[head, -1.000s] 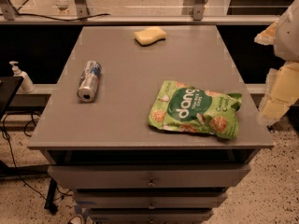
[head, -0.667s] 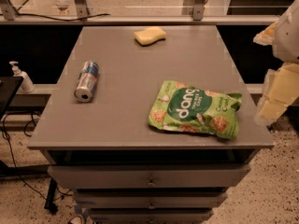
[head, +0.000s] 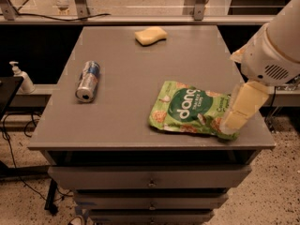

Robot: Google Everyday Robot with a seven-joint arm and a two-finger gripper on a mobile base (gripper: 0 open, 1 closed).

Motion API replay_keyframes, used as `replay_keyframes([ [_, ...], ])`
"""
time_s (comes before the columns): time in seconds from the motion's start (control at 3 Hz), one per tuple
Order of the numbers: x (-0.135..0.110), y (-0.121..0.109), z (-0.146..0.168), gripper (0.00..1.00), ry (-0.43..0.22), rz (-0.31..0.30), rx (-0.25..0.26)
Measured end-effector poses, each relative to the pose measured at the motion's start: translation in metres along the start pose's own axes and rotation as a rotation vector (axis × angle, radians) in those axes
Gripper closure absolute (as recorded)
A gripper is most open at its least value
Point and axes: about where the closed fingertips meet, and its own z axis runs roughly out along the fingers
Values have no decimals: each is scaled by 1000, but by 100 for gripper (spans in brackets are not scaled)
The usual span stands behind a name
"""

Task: Pick green rice chip bag

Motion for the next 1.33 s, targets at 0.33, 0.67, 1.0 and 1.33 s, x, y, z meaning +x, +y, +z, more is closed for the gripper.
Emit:
replay_keyframes([
  [0.33,-7,10,33,0,-26,30,-32],
  [0.67,-3,19,65,0,-29,48,-65],
  [1.0,5,24,95,18,-27,62,-92],
  [1.33,15,20,110,41,-24,68,-94],
])
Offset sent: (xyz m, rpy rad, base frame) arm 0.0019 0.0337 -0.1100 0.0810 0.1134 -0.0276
